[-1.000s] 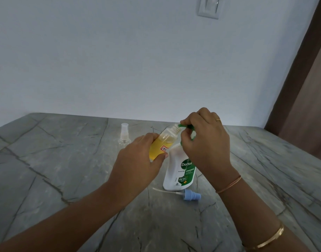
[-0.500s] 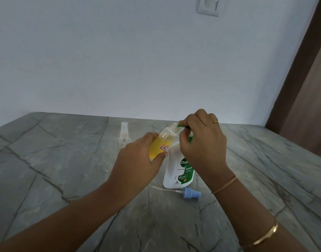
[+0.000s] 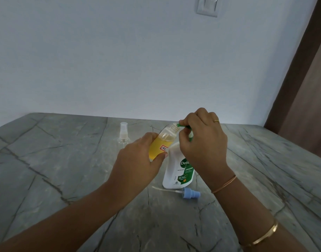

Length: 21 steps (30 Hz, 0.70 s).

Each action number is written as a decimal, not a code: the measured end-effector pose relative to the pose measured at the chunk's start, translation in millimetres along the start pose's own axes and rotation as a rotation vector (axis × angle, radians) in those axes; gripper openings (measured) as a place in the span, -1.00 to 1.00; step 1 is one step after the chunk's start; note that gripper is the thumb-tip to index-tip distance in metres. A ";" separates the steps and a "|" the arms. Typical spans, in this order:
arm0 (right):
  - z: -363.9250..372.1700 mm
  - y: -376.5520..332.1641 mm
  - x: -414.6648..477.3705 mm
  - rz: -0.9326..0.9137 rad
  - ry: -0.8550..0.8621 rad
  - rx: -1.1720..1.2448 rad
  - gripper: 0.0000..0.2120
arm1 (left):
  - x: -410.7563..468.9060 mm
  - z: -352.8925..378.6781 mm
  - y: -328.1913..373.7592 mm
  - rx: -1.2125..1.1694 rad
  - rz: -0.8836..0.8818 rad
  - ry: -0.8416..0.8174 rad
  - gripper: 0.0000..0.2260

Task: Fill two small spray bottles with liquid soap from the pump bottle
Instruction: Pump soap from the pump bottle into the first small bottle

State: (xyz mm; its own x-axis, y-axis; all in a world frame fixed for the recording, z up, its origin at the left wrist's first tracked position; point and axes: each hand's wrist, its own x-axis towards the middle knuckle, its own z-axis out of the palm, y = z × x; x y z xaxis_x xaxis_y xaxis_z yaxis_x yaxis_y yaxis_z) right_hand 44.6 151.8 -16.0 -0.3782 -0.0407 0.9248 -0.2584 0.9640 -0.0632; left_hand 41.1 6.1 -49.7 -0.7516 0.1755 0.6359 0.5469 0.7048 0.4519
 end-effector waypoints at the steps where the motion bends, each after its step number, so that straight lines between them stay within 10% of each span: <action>1: 1.2 -0.5 -1.5 -0.004 0.006 -0.003 -0.78 | 0.1 -0.2 0.3 -0.002 -0.002 -0.001 -0.58; 21: 2.0 -0.7 -2.8 -0.004 0.026 0.004 -0.79 | -0.2 -1.3 0.2 -0.006 0.011 -0.005 -0.58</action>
State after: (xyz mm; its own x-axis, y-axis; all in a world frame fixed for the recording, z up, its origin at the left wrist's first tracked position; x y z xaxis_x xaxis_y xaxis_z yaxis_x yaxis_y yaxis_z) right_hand 44.0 150.8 -19.3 -0.3542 -0.0380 0.9344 -0.2633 0.9628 -0.0606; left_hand 41.9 5.3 -48.9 -0.7472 0.1869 0.6377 0.5577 0.6983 0.4487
